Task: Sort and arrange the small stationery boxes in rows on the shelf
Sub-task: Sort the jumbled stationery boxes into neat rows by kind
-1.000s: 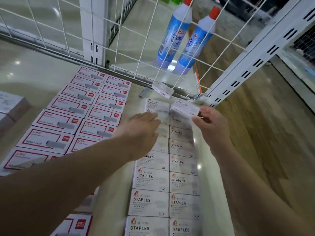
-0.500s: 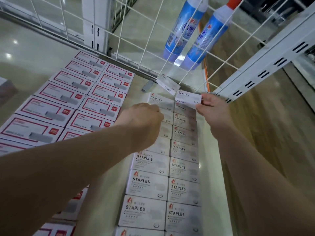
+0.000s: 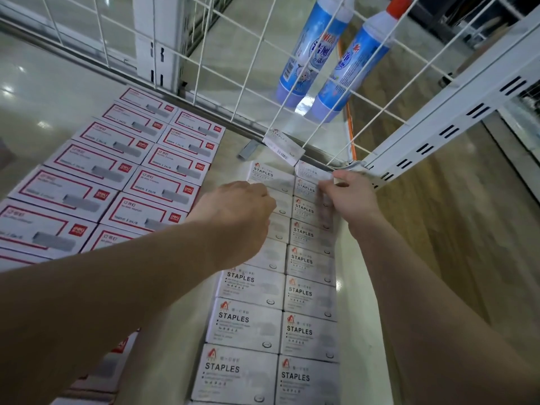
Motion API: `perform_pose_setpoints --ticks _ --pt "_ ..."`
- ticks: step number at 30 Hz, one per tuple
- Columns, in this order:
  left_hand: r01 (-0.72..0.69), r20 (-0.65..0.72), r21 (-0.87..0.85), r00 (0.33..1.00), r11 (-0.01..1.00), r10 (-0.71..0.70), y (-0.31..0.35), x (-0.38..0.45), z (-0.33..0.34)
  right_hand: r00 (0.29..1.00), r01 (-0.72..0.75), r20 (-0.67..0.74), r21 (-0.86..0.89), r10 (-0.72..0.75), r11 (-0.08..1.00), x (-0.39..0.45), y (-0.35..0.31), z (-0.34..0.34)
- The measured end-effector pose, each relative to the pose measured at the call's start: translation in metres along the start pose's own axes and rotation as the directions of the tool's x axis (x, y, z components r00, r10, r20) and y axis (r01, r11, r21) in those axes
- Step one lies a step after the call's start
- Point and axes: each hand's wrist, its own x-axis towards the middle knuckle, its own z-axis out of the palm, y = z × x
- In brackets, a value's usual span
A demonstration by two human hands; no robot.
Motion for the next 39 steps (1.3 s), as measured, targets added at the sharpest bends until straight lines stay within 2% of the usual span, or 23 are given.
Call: perform_pose_setpoints --ticks 9,25,35,39 --pt "0.008 -0.012 -0.008 1.0 1.0 -0.008 0.001 0.0 0.001 0.998 0.055 -0.015 -0.229 -0.06 0.972 -0.004 -0.011 0.005" --pt "0.018 -0.013 -0.024 1.0 1.0 -0.019 0.003 -0.001 0.0 1.0 0.006 -0.02 -0.238 -0.011 0.971 -0.007 -0.018 0.005" --pt "0.025 0.012 -0.023 1.0 0.999 -0.025 0.005 0.0 -0.003 0.999 0.042 0.002 -0.304 -0.043 0.952 -0.003 -0.015 0.004" --pt "0.015 0.032 -0.013 0.999 1.0 -0.014 0.003 0.002 -0.007 0.999 0.036 -0.01 -0.276 -0.04 0.96 -0.002 -0.014 0.007"
